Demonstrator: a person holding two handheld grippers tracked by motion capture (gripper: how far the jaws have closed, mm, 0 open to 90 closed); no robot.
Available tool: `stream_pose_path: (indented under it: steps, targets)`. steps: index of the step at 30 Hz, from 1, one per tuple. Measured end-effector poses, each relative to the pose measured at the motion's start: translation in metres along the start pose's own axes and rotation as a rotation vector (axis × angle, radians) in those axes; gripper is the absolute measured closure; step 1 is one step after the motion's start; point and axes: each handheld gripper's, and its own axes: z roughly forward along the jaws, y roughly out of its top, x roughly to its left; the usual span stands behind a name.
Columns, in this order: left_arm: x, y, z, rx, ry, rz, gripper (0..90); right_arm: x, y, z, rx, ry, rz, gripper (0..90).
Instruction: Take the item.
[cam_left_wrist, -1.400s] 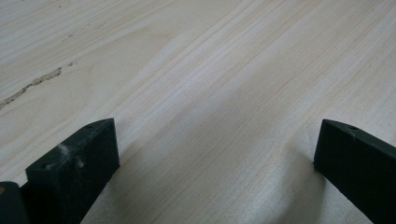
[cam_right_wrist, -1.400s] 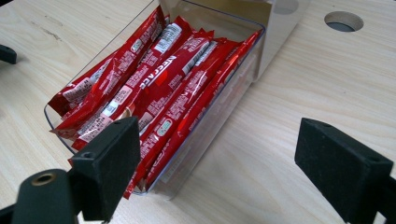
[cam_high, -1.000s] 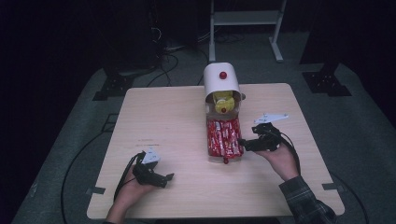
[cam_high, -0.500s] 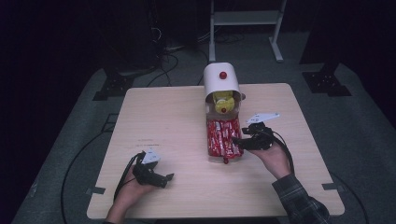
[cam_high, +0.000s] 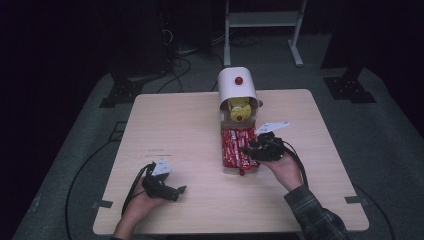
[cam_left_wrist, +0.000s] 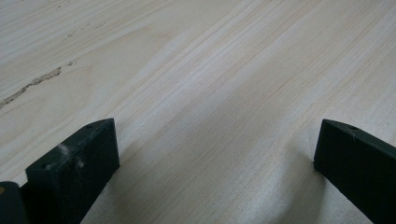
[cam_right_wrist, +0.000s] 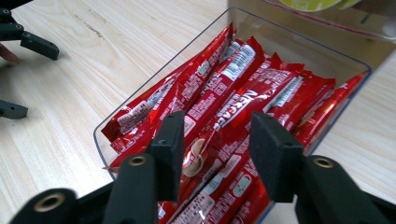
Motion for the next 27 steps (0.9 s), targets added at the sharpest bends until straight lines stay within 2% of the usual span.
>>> stream_pose_path:
  steps: [18, 20, 23, 27]
  targets:
    - [0.0, 0.0, 0.0, 0.003, -0.001, 0.004, 0.0, 0.003, -0.004, 0.017, 0.034, -0.027, -0.022, 69.7]
    - [0.0, 0.0, 0.0, 0.003, -0.001, 0.004, 0.0, 0.003, -0.004, 0.017, 0.033, -0.027, -0.013, 70.5]
    - [0.0, 0.0, 0.0, 0.003, -0.001, 0.003, 0.0, 0.001, -0.005, 0.017, 0.036, -0.02, 0.013, 76.8]
    - [0.0, 0.0, 0.0, 0.003, -0.001, 0.004, 0.0, 0.0, -0.006, 0.016, 0.041, -0.027, 0.017, 82.5]
